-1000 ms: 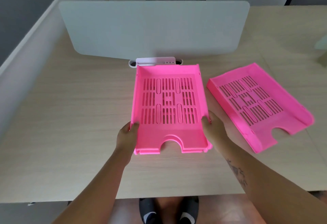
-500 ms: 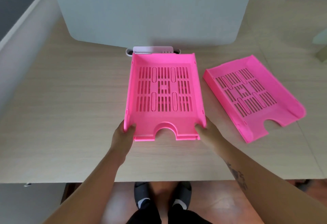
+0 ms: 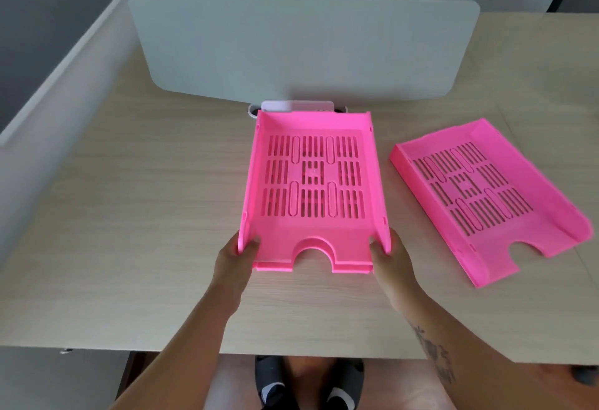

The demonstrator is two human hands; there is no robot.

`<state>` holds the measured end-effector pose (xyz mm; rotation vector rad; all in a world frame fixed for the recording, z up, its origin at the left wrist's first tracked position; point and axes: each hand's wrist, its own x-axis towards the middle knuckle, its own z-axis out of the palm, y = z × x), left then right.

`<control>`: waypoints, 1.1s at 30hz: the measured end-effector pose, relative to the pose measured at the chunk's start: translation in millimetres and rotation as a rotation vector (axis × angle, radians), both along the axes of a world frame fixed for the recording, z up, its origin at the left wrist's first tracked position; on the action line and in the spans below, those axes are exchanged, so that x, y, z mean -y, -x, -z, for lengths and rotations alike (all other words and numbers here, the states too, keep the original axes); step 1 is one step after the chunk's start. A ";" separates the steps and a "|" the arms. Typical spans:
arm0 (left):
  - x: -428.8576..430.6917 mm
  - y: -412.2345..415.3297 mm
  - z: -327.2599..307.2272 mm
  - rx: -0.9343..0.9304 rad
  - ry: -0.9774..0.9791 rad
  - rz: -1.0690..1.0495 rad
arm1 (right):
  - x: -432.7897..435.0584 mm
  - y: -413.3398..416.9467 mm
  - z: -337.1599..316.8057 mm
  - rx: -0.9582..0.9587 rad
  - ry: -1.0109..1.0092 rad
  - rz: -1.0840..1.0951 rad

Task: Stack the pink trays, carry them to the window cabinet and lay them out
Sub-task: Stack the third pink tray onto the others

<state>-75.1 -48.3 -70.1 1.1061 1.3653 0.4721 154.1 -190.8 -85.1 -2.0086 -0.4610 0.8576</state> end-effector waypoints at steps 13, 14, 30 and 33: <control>-21.1 8.1 2.1 0.007 -0.013 0.045 | -21.2 21.6 8.0 -0.084 -0.022 0.117; -25.0 9.8 2.2 0.007 -0.010 0.050 | -24.1 23.3 8.6 -0.082 -0.014 0.118; -73.8 2.9 -43.3 -0.214 -0.459 0.217 | -32.6 0.4 -39.8 0.084 -0.037 0.006; -74.7 -30.6 -74.4 -0.248 -0.697 0.210 | -32.0 -33.8 -66.4 0.198 -0.052 0.015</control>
